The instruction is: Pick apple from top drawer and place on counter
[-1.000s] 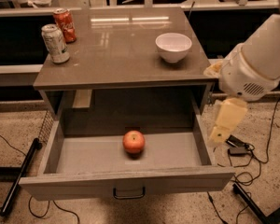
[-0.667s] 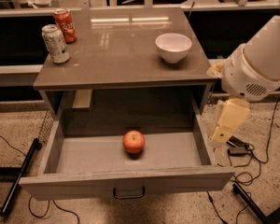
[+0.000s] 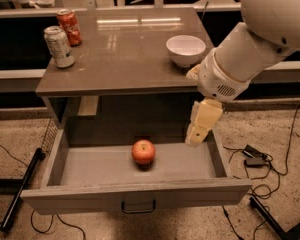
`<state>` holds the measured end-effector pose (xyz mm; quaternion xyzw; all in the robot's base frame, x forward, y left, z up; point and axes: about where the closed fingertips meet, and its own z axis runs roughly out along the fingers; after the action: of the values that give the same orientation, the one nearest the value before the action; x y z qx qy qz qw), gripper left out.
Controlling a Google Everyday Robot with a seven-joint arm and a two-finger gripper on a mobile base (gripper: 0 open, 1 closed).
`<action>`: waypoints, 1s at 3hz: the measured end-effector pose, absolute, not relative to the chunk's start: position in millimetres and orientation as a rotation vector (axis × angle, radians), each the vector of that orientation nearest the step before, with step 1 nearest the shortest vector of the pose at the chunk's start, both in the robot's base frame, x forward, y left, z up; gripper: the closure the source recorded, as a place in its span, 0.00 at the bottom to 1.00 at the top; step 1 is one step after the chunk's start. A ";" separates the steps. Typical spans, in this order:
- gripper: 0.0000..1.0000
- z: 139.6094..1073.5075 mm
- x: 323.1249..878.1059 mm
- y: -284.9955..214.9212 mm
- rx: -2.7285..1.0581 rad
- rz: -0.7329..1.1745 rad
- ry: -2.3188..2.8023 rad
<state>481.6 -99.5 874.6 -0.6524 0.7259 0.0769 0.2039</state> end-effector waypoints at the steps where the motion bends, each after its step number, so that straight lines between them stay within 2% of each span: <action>1: 0.00 854.5 516.6 -39.8 -1.816 0.231 1.942; 2: 0.00 821.8 538.6 -1.6 -1.830 0.223 1.883; 3: 0.00 770.2 540.1 10.7 -1.858 0.266 1.829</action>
Offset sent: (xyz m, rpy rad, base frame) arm 0.0860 0.1441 -0.1074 0.0803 -0.1204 0.1086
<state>540.1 10.7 770.2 -0.6851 0.6743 0.0982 0.2574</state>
